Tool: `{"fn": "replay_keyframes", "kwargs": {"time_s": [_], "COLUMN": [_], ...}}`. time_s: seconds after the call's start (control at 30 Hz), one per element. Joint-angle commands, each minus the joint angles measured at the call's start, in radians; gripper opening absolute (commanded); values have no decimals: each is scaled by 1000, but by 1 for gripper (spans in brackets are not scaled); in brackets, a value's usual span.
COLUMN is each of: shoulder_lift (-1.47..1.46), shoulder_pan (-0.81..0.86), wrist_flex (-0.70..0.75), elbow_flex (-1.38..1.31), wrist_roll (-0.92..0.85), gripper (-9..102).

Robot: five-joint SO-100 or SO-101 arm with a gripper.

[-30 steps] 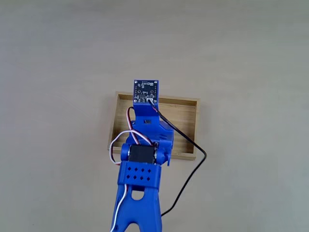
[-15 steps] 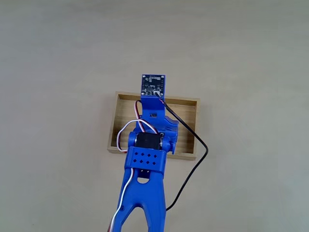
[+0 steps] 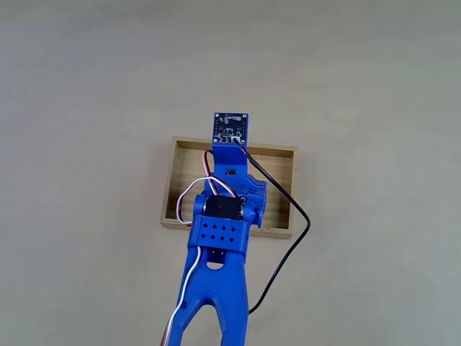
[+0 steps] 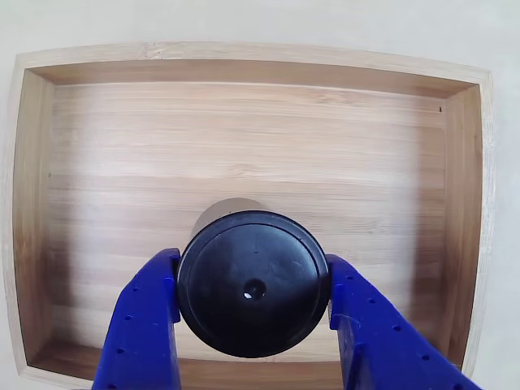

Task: Place the black cylinder in the wooden box then return to rest.

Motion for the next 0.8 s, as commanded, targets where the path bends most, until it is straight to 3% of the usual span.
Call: {"fn": "replay_keyframes", "kwargs": {"time_s": [0.0,0.77], "shoulder_lift": [-17,-46], "shoulder_pan": [9,23], "wrist_flex": [-32,-15], "elbow_flex": [-124,-124], "wrist_roll": [-12,21], "gripper": [20,32]}}
